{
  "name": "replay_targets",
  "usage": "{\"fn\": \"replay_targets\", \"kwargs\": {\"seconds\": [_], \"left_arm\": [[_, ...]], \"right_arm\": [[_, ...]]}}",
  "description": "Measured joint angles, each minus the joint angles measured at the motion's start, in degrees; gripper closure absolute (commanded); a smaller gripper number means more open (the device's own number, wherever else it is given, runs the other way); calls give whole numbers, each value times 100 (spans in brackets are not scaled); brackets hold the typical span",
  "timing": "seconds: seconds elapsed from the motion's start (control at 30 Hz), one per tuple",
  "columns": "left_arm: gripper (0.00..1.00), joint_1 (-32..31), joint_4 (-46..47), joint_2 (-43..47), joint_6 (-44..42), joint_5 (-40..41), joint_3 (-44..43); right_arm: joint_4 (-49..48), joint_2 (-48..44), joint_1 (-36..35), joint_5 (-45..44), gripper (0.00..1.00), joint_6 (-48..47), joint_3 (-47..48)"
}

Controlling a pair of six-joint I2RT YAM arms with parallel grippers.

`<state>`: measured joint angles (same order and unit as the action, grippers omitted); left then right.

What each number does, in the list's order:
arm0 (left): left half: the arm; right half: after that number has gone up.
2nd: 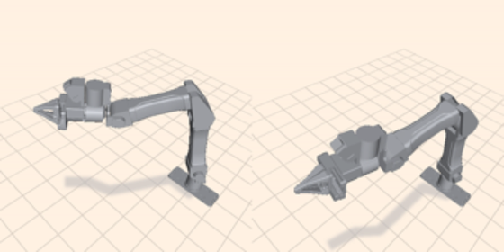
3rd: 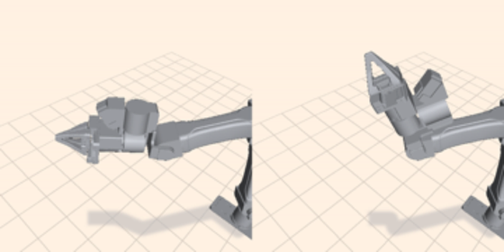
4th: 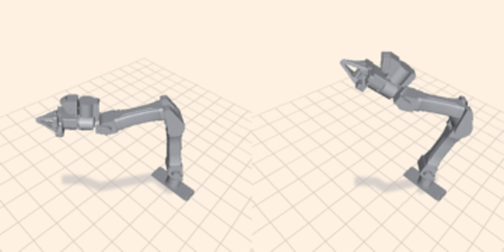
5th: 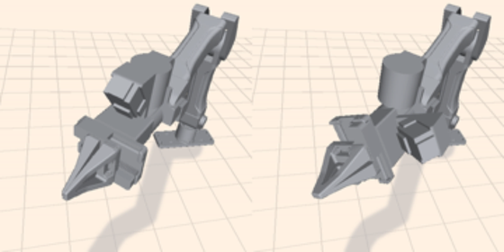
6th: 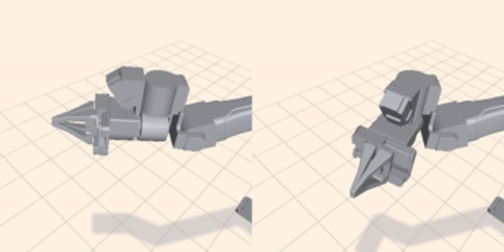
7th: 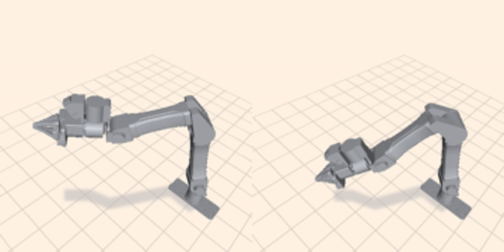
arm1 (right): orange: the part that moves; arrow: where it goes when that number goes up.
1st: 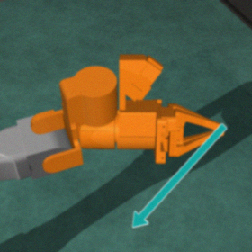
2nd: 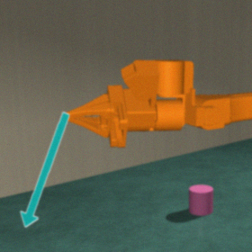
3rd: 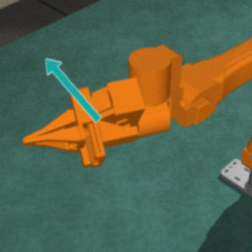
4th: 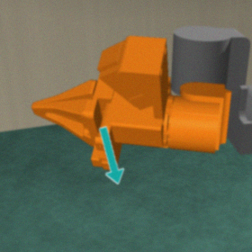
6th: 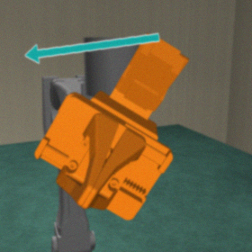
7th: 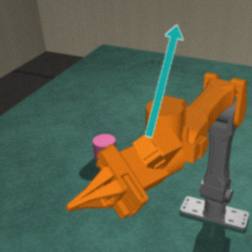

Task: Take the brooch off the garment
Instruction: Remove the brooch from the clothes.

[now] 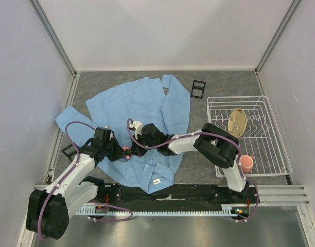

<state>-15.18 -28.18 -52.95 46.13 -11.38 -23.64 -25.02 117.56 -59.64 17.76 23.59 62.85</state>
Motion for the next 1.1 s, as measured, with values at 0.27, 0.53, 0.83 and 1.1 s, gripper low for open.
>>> {"fn": "replay_targets", "kwargs": {"seconds": [0.27, 0.53, 0.83, 1.1], "left_arm": [[98, 9, 96, -68, -68, 90, -13], [98, 7, 92, -68, -72, 81, -13], [98, -61, 48, -42, -66, -116, 0], [98, -131, -103, 317, 107, -138, 160]], "right_arm": [[476, 55, -94, -201, 100, -645, 345], [590, -90, -387, -909, 100, -1373, 323], [-382, -341, -562, -1266, 100, -1700, -446], [-1692, -356, -551, -1119, 100, -994, -1204]]}}
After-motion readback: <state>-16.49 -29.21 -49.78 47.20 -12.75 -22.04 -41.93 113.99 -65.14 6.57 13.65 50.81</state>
